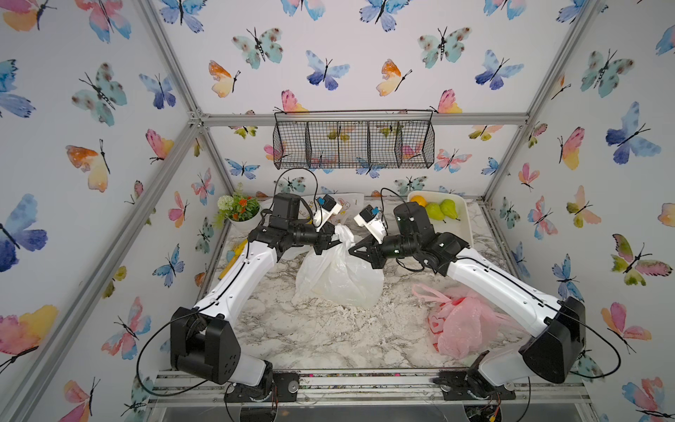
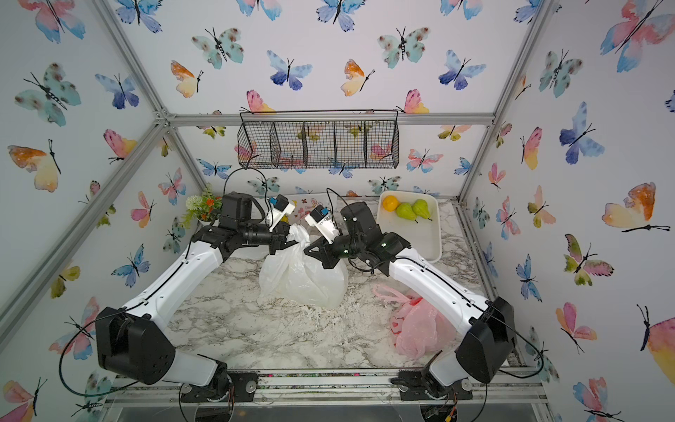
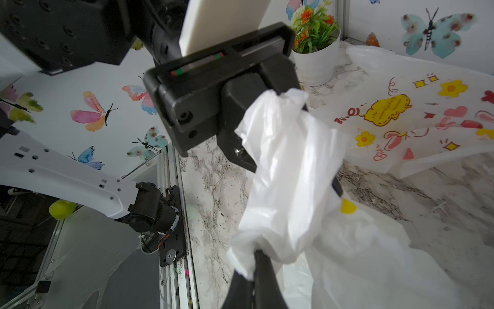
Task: Place the pears into plastic bags & tie knots
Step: Tie the plastic bag at the center of the board.
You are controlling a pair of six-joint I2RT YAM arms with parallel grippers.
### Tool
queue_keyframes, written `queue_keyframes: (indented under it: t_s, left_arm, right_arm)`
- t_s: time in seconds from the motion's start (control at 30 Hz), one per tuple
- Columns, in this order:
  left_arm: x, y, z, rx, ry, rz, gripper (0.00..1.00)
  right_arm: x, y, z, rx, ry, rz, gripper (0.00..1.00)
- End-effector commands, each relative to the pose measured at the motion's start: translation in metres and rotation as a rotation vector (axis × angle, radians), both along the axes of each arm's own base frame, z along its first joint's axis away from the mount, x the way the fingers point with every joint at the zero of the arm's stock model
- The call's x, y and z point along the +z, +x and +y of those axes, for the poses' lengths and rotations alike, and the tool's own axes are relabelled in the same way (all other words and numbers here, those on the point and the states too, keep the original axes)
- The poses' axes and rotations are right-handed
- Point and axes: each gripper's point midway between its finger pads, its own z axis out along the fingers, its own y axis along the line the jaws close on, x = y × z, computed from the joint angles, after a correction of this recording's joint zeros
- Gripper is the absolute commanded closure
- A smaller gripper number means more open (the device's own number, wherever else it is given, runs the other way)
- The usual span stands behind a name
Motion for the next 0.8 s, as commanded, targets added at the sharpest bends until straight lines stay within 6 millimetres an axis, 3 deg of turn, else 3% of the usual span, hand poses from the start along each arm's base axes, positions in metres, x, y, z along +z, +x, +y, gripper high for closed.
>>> queue_keyframes:
  t_s: [0.0,0.1,0.17,0.3,0.5,0.67,0.77]
  left_arm:
    - [0.025,0.023,0.012,0.073,-0.027,-0.099,1.00]
    - [0.019,0.016,0.011,0.048,-0.026,-0.087,1.00]
    - [0.013,0.012,0.011,0.029,-0.021,-0.075,0.95]
    - [0.001,0.001,0.012,-0.014,0.002,-0.056,0.81]
    - [-0.016,-0.011,0.032,-0.002,0.031,-0.059,0.55]
    - [-0.016,-0.010,0.044,0.020,0.042,-0.060,0.42]
    - [-0.032,-0.005,0.048,0.056,0.099,-0.046,0.37]
  right_arm:
    - [-0.074,-0.026,-0.002,0.046,-0.175,0.176,0.97]
    - [-0.088,0.001,-0.003,-0.053,-0.205,0.092,0.97]
    - [-0.075,0.016,0.004,-0.090,-0.125,0.011,0.97]
    - [-0.052,0.024,0.016,-0.078,-0.028,-0.018,0.97]
    - [-0.057,0.033,0.015,-0.086,-0.023,0.022,0.97]
    - [-0.051,0.038,0.014,-0.090,0.019,0.050,0.97]
    - [-0.049,0.037,0.016,-0.078,0.032,0.064,0.97]
